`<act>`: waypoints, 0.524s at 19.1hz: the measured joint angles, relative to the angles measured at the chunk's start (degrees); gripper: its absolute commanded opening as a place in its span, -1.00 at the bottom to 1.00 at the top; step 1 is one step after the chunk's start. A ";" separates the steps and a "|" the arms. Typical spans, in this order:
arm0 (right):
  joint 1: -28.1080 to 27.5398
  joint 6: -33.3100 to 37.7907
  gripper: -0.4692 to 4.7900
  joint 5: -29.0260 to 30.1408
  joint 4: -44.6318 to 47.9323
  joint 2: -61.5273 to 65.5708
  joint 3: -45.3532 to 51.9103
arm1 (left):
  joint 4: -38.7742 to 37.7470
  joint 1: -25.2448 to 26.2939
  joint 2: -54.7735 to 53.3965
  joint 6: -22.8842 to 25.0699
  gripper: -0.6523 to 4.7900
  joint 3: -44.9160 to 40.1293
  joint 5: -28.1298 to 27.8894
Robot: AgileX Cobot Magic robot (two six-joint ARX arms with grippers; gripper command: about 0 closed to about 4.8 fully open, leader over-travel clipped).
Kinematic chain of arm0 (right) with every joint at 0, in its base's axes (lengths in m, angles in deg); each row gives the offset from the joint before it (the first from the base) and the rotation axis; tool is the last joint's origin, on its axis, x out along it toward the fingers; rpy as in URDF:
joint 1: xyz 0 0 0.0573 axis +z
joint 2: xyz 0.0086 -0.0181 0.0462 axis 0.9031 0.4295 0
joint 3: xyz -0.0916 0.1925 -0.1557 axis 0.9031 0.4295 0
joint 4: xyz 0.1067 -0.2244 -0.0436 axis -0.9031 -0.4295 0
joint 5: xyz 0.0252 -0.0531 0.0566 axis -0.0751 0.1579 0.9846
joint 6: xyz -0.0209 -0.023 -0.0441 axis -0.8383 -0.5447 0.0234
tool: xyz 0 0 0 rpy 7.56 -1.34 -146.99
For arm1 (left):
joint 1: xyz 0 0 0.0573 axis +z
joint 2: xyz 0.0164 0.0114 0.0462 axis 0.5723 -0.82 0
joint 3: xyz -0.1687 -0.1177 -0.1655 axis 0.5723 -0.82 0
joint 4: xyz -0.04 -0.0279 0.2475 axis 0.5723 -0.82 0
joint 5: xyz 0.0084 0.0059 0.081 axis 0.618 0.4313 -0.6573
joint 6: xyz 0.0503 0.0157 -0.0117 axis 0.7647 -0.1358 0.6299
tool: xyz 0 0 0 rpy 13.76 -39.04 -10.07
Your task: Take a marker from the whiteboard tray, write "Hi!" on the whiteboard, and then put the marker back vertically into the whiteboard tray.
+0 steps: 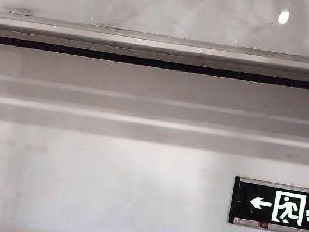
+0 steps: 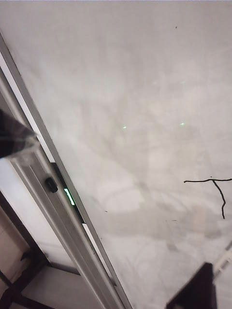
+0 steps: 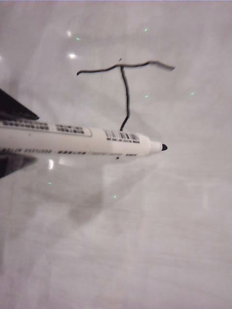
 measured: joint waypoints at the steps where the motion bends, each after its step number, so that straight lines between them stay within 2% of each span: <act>1: 0.00 0.00 -0.83 0.00 0.52 0.28 0.02 | 0.02 0.00 0.02 0.00 -0.78 0.00 0.04; 10: -0.52 0.00 -0.83 -1.42 3.45 1.86 0.00 | 0.00 0.00 0.02 0.00 -0.78 0.00 0.04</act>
